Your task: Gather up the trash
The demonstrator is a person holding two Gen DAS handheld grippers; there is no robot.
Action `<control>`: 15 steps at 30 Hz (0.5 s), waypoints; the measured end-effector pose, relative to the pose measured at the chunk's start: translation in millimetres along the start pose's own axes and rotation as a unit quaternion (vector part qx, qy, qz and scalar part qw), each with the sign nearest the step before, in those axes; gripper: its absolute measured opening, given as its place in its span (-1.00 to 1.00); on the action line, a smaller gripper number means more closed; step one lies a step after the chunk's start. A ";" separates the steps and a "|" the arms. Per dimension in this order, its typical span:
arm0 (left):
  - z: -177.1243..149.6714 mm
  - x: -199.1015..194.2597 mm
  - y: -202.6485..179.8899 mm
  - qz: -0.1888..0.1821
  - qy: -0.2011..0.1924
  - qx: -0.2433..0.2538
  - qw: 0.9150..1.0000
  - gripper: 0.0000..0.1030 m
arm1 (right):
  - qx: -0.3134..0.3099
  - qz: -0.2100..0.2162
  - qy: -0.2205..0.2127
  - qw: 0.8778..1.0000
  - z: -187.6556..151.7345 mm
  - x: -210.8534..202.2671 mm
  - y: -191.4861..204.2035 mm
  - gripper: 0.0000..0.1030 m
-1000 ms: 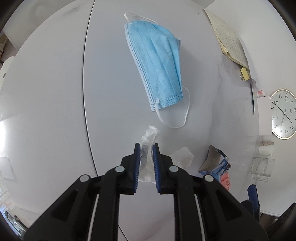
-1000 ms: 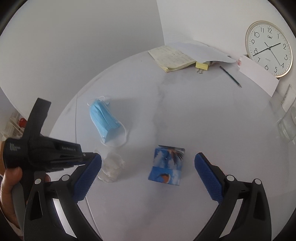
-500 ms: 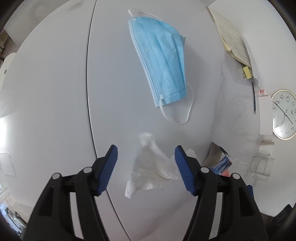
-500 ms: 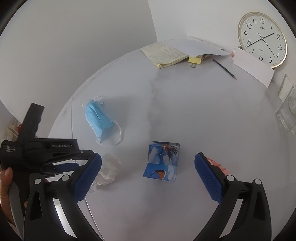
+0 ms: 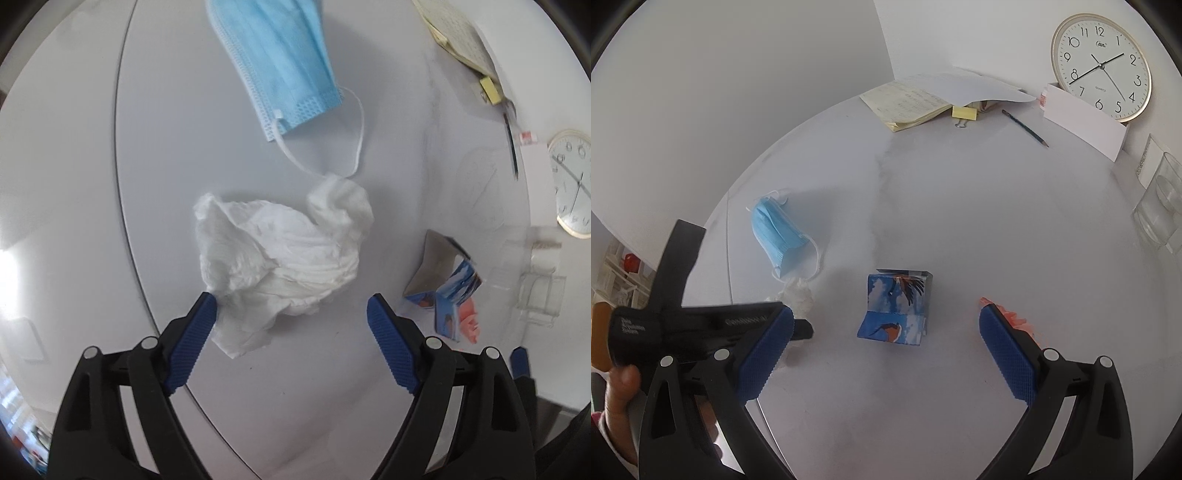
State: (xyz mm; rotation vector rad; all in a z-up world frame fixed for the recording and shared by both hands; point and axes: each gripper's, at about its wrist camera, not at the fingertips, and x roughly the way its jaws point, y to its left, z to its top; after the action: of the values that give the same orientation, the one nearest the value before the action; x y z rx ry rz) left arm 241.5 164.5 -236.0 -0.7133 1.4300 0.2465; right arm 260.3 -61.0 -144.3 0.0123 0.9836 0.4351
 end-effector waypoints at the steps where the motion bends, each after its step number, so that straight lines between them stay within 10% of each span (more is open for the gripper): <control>1: -0.7 -0.1 -4.2 0.007 -0.007 0.012 1.000 0.49 | 0.001 0.000 0.000 1.000 -0.3 0.0 -0.5 0.94; 15: 1.5 -5.8 -17.7 0.071 -0.085 0.105 0.988 -0.77 | 0.003 0.000 0.004 1.000 -6.8 -1.4 -5.9 0.94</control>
State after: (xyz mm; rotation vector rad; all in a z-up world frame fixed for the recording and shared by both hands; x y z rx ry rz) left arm 251.7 153.2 -225.3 -0.4098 1.3219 0.2567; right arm 256.2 -68.1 -148.1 0.0165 0.9922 0.4325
